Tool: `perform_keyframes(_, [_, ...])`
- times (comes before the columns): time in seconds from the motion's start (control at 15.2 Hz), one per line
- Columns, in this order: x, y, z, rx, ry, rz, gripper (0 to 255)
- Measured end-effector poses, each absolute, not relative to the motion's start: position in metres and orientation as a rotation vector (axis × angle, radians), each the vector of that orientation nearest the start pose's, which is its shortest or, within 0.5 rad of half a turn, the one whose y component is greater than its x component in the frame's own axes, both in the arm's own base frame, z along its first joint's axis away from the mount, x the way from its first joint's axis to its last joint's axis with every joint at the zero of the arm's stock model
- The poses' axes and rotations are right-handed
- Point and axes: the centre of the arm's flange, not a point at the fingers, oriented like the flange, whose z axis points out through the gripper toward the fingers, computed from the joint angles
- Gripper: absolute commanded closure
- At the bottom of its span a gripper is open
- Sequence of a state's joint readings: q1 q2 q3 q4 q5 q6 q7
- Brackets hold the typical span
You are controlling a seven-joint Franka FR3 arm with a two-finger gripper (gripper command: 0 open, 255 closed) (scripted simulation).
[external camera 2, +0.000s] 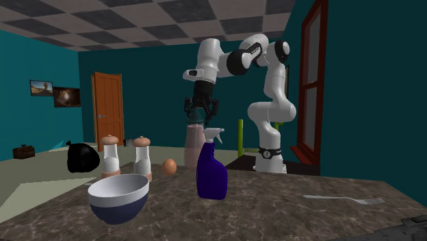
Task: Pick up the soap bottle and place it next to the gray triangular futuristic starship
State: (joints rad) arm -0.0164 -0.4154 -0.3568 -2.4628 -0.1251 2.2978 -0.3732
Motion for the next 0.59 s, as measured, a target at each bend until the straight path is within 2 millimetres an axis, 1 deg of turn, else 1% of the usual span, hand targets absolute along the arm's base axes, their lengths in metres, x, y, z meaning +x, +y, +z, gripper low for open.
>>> perform_keyframes(0.59, [0.409,-0.168,0.506,-3.163,-0.133,-0.365,255])
